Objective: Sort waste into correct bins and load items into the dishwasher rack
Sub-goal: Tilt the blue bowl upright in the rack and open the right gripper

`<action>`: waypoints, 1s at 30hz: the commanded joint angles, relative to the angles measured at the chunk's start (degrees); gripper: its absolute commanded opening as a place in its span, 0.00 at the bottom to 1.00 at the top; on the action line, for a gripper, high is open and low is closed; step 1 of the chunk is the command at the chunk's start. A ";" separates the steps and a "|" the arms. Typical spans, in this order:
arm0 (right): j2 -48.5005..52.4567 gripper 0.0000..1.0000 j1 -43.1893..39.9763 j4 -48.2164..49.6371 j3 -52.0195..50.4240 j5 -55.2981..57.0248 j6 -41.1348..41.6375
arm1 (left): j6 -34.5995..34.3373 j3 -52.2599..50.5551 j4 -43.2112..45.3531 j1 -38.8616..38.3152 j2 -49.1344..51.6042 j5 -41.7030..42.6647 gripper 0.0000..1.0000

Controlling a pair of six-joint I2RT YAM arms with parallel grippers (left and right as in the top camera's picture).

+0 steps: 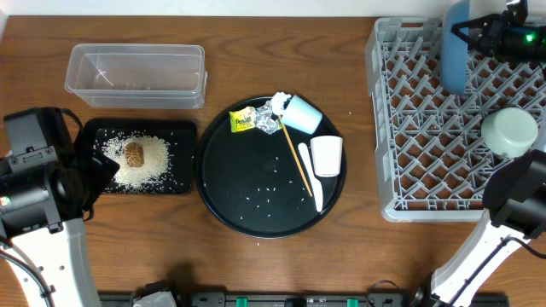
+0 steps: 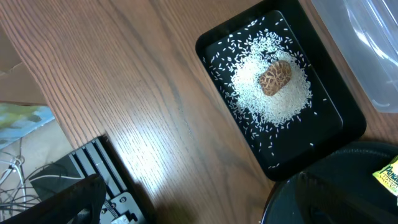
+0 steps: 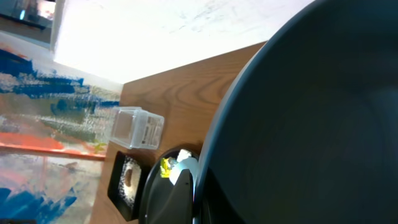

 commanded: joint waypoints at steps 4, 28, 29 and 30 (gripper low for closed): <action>-0.44 0.02 -1.16 -0.72 0.44 -1.11 -0.48 | -0.24 0.26 -0.17 0.31 0.02 -1.14 0.98; 5.05 0.01 -5.16 1.07 0.46 -10.69 4.72 | -0.24 0.26 -0.17 0.31 0.00 -1.14 0.98; 4.90 0.01 -5.09 1.40 0.46 -14.32 4.74 | -0.24 0.26 -0.17 0.31 0.00 -1.14 0.98; 4.79 0.01 -4.94 1.84 0.46 -17.46 5.40 | -0.24 0.26 -0.17 0.31 0.00 -1.14 0.98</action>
